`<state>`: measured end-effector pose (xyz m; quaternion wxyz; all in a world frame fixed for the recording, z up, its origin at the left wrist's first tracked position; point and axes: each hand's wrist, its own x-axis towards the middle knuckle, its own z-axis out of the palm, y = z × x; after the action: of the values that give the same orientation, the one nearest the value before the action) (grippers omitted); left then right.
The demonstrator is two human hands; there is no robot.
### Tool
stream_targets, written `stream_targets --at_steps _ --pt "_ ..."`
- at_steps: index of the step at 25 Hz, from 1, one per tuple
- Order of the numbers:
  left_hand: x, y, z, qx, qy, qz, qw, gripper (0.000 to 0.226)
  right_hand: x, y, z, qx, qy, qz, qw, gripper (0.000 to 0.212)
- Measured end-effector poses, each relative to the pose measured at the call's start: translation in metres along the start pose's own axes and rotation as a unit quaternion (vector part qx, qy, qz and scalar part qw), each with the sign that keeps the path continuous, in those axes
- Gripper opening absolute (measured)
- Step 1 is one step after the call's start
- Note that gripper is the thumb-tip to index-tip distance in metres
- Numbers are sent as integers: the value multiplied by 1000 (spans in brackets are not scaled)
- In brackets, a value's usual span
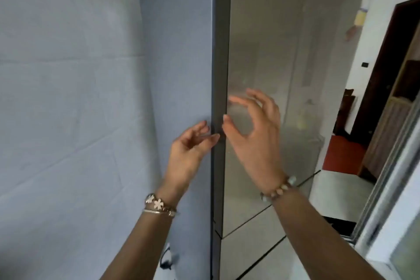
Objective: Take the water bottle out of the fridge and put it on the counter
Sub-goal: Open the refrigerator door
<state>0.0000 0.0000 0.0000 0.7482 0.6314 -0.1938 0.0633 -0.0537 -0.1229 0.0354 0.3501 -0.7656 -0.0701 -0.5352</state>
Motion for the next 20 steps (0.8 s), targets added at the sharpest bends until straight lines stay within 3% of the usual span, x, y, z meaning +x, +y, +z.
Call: stream_targets --at_steps 3,7,14,20 --pt "24 27 25 113 8 108 988 34 55 -18 11 -62 22 -44 997 63" --pt "25 27 41 211 81 148 963 16 69 -21 34 -93 -19 -19 995 91" --pt "11 33 47 207 82 141 965 12 63 -19 23 -67 -19 -9 998 96" --pt "-59 46 103 234 82 218 944 25 40 -15 -63 4 -6 -9 1000 97"
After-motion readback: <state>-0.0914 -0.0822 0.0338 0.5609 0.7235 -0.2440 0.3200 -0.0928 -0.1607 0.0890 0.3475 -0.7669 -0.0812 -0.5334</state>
